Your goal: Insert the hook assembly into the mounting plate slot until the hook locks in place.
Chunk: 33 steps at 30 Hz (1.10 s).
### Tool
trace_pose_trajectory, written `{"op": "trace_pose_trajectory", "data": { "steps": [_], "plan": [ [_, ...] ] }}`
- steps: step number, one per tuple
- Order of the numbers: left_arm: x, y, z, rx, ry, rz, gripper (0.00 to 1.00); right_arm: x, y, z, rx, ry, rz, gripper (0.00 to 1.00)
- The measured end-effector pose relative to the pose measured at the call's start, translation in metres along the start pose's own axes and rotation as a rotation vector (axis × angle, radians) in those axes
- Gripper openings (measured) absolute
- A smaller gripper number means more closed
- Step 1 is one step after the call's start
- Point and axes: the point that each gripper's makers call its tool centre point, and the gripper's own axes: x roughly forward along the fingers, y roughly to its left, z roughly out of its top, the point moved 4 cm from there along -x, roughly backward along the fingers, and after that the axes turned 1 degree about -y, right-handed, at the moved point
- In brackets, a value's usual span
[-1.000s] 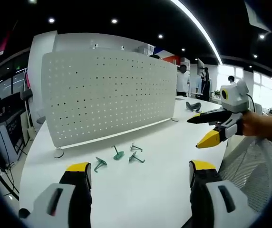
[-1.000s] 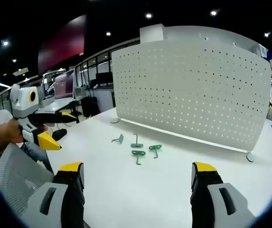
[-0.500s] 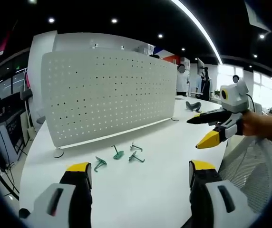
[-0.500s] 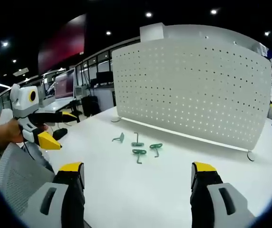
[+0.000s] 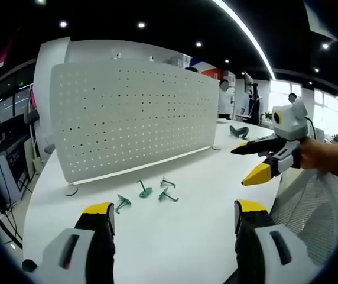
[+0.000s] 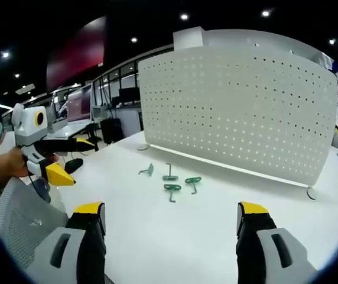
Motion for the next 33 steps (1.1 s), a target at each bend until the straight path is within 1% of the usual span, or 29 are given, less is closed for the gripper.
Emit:
{"op": "trace_pose_trajectory", "data": {
  "steps": [7, 13, 18, 21, 23, 25, 29, 33],
  "plan": [
    [0.0, 0.0, -0.001, 0.003, 0.003, -0.004, 0.85, -0.001, -0.001, 0.0, 0.003, 0.0, -0.003, 0.92],
    [0.0, 0.0, 0.0, -0.001, 0.0, -0.006, 0.85, -0.001, 0.0, 0.0, 0.003, -0.001, 0.004, 0.88],
    [0.0, 0.0, -0.001, -0.003, 0.003, -0.007, 0.84, -0.001, 0.005, 0.004, 0.013, -0.019, 0.019, 0.86],
    [0.0, -0.001, -0.002, -0.001, 0.01, -0.011, 0.84, 0.0, 0.007, 0.005, 0.007, -0.013, 0.037, 0.82],
    [0.001, -0.002, -0.002, 0.0, 0.011, -0.012, 0.84, 0.0, 0.007, 0.006, 0.005, -0.013, 0.04, 0.81],
    [0.001, -0.002, -0.002, -0.003, 0.012, -0.014, 0.84, 0.001, 0.005, 0.01, -0.007, -0.015, 0.044, 0.8],
    [0.001, -0.002, -0.002, -0.007, 0.013, -0.017, 0.84, 0.006, 0.003, 0.015, -0.039, -0.006, 0.069, 0.72],
    [0.001, -0.001, -0.002, -0.009, 0.011, -0.017, 0.84, 0.013, -0.003, 0.017, -0.076, 0.013, 0.073, 0.7]
  ]
}}
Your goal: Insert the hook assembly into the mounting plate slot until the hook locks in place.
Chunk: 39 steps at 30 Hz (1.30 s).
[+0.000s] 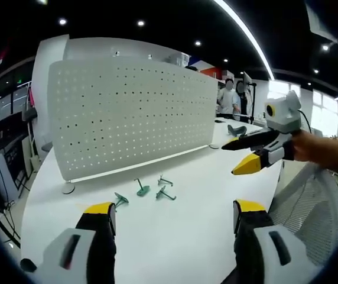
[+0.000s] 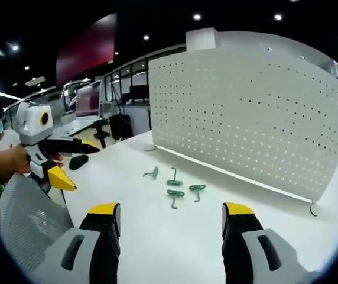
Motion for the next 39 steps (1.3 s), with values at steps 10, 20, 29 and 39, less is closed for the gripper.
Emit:
{"op": "trace_pose_trajectory", "data": {
  "steps": [10, 20, 29, 39],
  "plan": [
    [0.002, -0.004, -0.003, 0.011, 0.022, -0.017, 0.82, 0.023, -0.006, 0.014, -0.105, 0.022, 0.058, 0.57],
    [0.003, -0.005, -0.005, 0.02, 0.037, -0.024, 0.8, 0.046, -0.018, 0.022, -0.178, 0.048, 0.094, 0.47],
    [0.004, -0.005, -0.008, 0.025, 0.052, -0.023, 0.79, 0.071, -0.022, 0.018, -0.229, 0.074, 0.14, 0.38],
    [0.005, -0.005, -0.011, 0.024, 0.071, -0.022, 0.77, 0.098, -0.027, 0.0, -0.253, 0.115, 0.185, 0.3]
  ]
}}
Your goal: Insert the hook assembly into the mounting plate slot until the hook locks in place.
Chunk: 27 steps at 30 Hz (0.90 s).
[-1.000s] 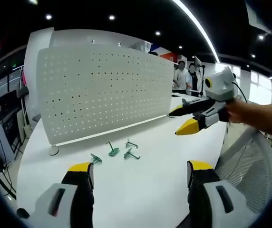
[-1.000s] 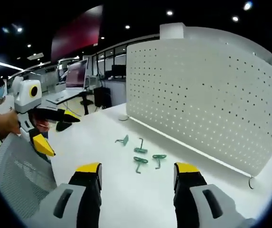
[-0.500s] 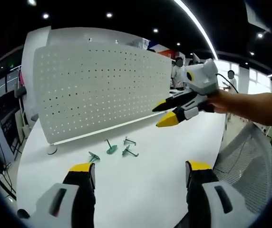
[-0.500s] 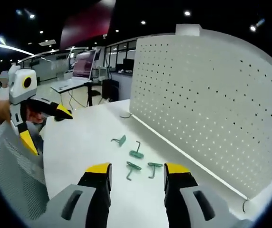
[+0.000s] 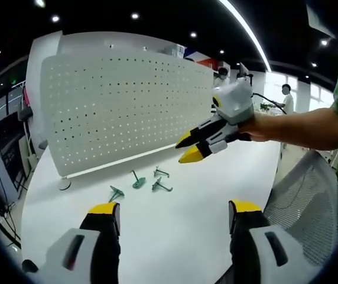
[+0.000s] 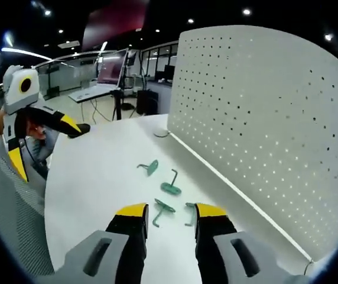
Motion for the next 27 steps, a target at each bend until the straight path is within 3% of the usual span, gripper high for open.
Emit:
{"op": "trace_pose_trajectory", "data": {
  "steps": [4, 5, 19, 22, 27],
  "plan": [
    [0.0, 0.0, -0.001, 0.001, 0.007, 0.0, 0.77, 0.01, -0.003, -0.01, 0.022, 0.003, 0.017, 0.27],
    [0.001, 0.0, -0.001, 0.001, 0.009, 0.0, 0.76, 0.012, -0.004, -0.014, 0.062, 0.003, 0.02, 0.27],
    [0.003, -0.002, -0.006, 0.008, 0.038, -0.008, 0.74, 0.04, -0.008, -0.035, 0.034, 0.038, 0.039, 0.18],
    [0.003, -0.001, -0.007, 0.006, 0.042, -0.006, 0.73, 0.049, -0.009, -0.042, 0.044, 0.068, 0.05, 0.16],
    [0.003, -0.001, -0.008, 0.002, 0.047, -0.006, 0.73, 0.058, -0.01, -0.045, 0.073, 0.059, 0.058, 0.16]
  ]
}}
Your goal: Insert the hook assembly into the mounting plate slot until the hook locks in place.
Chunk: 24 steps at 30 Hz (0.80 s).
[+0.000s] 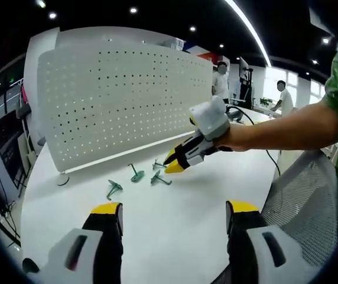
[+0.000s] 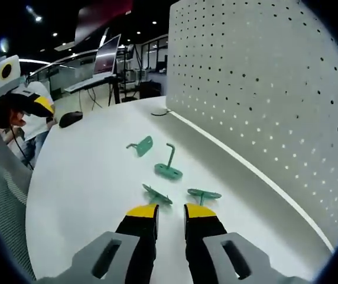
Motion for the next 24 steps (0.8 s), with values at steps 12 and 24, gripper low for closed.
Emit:
{"op": "trace_pose_trajectory", "data": {
  "steps": [12, 24],
  "plan": [
    [0.001, 0.001, -0.002, -0.011, 0.011, -0.003, 0.71, 0.012, -0.001, -0.005, -0.034, 0.013, 0.028, 0.13],
    [0.001, 0.001, -0.004, -0.021, 0.019, -0.006, 0.69, 0.02, 0.001, -0.007, -0.05, 0.013, 0.054, 0.1]
  ]
}}
